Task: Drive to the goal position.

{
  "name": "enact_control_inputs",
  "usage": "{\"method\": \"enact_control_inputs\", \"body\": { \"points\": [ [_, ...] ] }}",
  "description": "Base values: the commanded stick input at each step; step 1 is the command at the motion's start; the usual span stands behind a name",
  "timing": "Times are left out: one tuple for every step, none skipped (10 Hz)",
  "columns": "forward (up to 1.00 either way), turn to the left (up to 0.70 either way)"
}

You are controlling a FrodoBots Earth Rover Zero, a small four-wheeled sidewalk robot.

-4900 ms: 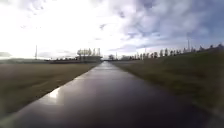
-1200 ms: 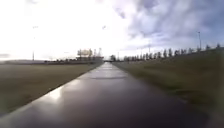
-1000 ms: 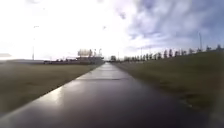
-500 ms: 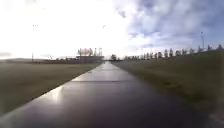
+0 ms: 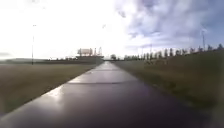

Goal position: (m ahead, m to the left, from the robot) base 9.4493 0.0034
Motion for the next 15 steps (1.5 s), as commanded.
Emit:
{"method": "enact_control_inputs", "body": {
  "points": [
    [1.00, 0.00],
    [1.00, 0.00],
    [1.00, 0.00],
    [1.00, 0.00],
    [1.00, 0.00],
    [1.00, 0.00],
    [1.00, 0.00],
    [1.00, 0.00],
    [1.00, 0.00],
    [1.00, 0.00],
    [1.00, 0.00],
    [1.00, 0.00],
    [1.00, 0.00],
    [1.00, 0.00],
    [1.00, 0.00]
  ]
}}
